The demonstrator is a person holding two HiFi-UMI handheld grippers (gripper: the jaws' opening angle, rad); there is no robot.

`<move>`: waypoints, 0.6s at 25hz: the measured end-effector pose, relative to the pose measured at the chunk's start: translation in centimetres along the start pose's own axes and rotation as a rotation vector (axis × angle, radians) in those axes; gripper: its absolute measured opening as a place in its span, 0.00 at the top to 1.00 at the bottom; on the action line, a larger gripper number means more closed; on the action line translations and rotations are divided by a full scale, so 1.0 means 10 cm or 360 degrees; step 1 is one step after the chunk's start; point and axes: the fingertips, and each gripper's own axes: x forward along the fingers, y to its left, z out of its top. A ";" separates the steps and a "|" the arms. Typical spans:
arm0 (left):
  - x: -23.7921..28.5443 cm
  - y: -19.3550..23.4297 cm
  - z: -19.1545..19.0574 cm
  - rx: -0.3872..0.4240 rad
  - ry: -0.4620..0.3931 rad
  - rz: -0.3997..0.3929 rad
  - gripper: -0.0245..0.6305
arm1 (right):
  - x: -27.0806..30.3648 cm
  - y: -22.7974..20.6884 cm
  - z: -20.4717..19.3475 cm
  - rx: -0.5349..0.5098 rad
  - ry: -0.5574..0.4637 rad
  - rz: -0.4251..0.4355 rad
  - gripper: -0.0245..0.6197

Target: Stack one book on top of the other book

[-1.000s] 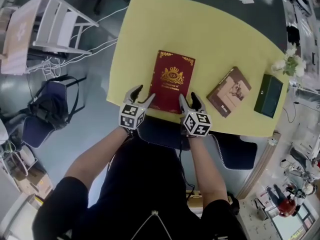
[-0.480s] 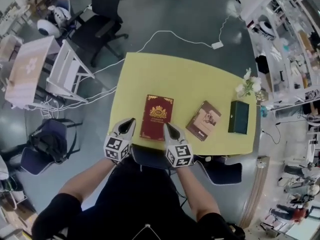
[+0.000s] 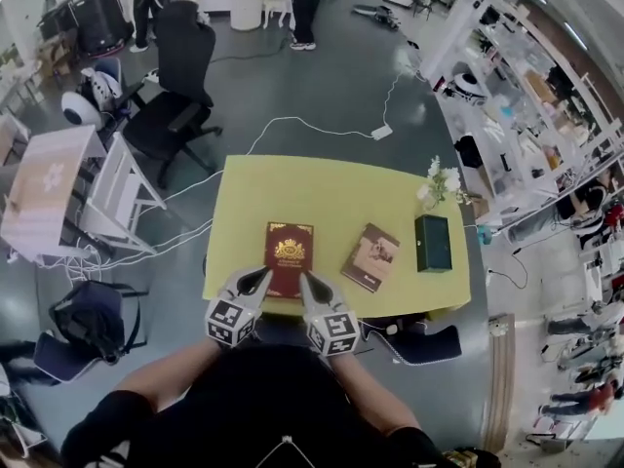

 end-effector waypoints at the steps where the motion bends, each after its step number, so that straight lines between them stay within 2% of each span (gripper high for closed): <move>1: 0.00 -0.04 0.01 0.0003 -0.0002 -0.0022 0.95 | -0.03 -0.02 0.00 0.0009 0.0001 -0.0030 0.96; 8: 0.03 -0.23 0.12 0.0052 -0.0030 -0.0196 0.95 | -0.27 -0.08 -0.01 0.0035 -0.0024 -0.0227 0.96; 15: 0.26 -0.50 -0.01 0.0019 0.0008 -0.0406 0.95 | -0.68 -0.38 -0.18 0.0122 -0.0001 -0.0521 0.96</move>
